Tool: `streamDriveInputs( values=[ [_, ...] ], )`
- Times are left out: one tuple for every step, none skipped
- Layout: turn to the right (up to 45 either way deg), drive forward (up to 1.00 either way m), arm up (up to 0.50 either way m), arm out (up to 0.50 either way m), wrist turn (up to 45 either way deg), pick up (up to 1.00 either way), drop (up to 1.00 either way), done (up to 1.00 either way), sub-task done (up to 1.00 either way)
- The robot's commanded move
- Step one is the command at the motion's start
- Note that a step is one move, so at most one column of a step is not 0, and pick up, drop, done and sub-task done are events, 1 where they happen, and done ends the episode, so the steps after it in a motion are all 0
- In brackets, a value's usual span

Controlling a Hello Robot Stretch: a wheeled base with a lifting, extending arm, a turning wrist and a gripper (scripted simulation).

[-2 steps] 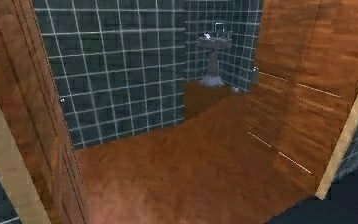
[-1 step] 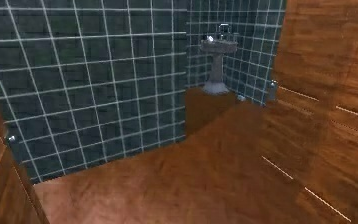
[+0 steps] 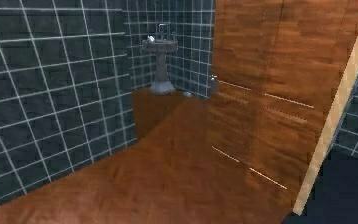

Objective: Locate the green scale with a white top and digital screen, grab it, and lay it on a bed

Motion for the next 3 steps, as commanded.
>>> streamDriveInputs(
  values=[
    [0.0,1.00,0.00,0.00,0.0,0.00,0.00,0.00,0.00],
    [0.0,0.90,0.00,0.00,0.0,0.00,0.00,0.00,0.00],
    [0.0,0.95,0.00,0.00,0.0,0.00,0.00,0.00,0.00]
  ],
)
